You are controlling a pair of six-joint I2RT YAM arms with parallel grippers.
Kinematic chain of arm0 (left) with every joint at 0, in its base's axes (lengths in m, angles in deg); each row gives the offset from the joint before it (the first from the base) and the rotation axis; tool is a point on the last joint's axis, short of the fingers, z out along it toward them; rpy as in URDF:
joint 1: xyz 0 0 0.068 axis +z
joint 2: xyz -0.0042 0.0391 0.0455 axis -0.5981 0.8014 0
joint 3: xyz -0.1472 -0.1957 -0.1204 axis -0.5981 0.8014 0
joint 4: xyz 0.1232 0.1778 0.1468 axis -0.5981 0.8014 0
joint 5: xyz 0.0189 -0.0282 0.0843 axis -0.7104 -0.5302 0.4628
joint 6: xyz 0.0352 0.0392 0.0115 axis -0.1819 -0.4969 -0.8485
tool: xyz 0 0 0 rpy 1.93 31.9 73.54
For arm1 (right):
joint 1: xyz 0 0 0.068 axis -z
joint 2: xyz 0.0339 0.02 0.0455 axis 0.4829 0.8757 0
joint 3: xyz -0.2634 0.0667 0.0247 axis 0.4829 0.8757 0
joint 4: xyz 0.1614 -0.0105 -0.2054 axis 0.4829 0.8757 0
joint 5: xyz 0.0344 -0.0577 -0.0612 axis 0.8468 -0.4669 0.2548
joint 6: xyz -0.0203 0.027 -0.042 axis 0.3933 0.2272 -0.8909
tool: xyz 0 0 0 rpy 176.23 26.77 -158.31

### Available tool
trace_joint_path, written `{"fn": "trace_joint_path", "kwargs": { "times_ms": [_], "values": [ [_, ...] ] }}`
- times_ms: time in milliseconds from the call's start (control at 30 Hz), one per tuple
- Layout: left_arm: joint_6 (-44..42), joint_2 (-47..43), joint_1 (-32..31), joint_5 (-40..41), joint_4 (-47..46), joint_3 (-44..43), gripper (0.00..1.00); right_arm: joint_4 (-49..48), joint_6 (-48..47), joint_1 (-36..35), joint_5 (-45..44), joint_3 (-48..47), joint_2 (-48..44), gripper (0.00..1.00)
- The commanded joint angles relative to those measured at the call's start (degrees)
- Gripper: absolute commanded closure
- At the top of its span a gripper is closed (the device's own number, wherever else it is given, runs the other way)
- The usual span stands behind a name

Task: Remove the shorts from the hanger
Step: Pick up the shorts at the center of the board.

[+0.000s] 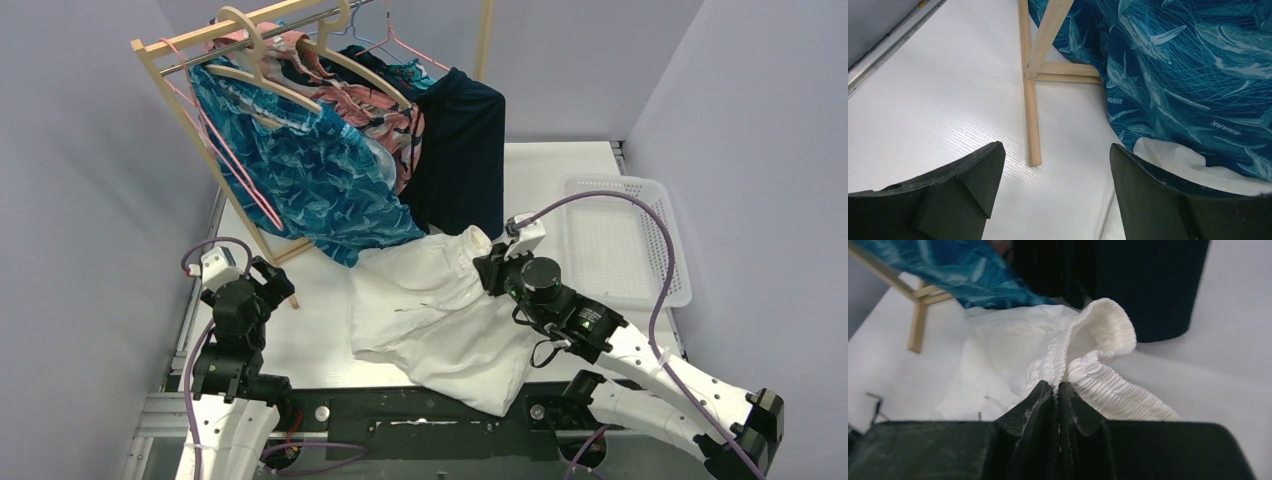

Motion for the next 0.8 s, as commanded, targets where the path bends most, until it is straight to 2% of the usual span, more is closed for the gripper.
{"fn": "trace_joint_path", "kwargs": {
  "times_ms": [0, 67, 133, 200, 267, 367, 400, 467, 500, 533, 567, 633, 700, 767],
  "values": [
    [-0.5, 0.6, 0.5, -1.0, -3.2, -0.4, 0.23, -2.6, -0.8, 0.6, 24.4, -1.8, 2.1, 0.93],
    [-0.6, 0.7, 0.5, -1.1, -3.3, -0.4, 0.23, -6.4, 3.0, -1.4, 33.9, 1.0, 5.4, 0.96],
    [-0.5, 0.7, 0.5, -1.1, -3.2, -0.4, 0.23, -11.0, 6.5, -6.6, 36.3, 4.6, 8.8, 0.96],
    [-0.5, 0.6, 0.5, -1.1, -3.1, -0.4, 0.23, -13.3, 8.4, -12.8, 34.2, 5.7, 12.4, 0.95],
    [-0.5, 0.6, 0.5, -1.0, -3.2, -0.4, 0.23, -11.3, 9.5, -15.7, 31.8, 4.7, 16.4, 0.93],
    [-0.5, 0.7, 0.5, -1.1, -3.4, -0.4, 0.24, 1.8, 11.6, -16.4, 16.7, 0.3, 19.2, 0.85],
    [-0.6, 0.8, 0.5, -1.1, -3.4, -0.3, 0.24, 5.2, 11.9, -16.5, 12.3, -1.2, 18.6, 0.77],
    [-0.6, 0.8, 0.4, -1.2, -3.5, -0.3, 0.24, 10.0, 11.0, -16.4, 6.0, -3.7, 16.2, 0.7],
    [-0.6, 0.7, 0.4, -1.3, -3.5, -0.3, 0.24, 11.4, 10.5, -16.4, 3.8, -4.8, 14.6, 0.61],
    [-0.7, 0.7, 0.4, -1.3, -3.6, -0.2, 0.24, 12.2, 9.9, -16.4, 2.1, -5.6, 12.9, 0.48],
    [-0.7, 0.7, 0.4, -1.5, -3.7, -0.2, 0.24, 12.5, 9.2, -16.3, 0.9, -6.3, 11.2, 0.31],
    [-0.8, 0.7, 0.4, -1.5, -3.7, -0.2, 0.24, 12.4, 8.2, -16.2, -0.5, -6.7, 8.3, 0.13],
    [-0.8, 0.6, 0.4, -1.5, -3.7, -0.2, 0.24, 11.9, 7.0, -15.7, 0.1, -6.0, 6.6, 0.06],
    [-0.8, 0.5, 0.4, -1.4, -3.7, -0.1, 0.24, 11.1, 6.4, -15.1, 2.2, -5.0, 6.4, 0.04]
  ]
}}
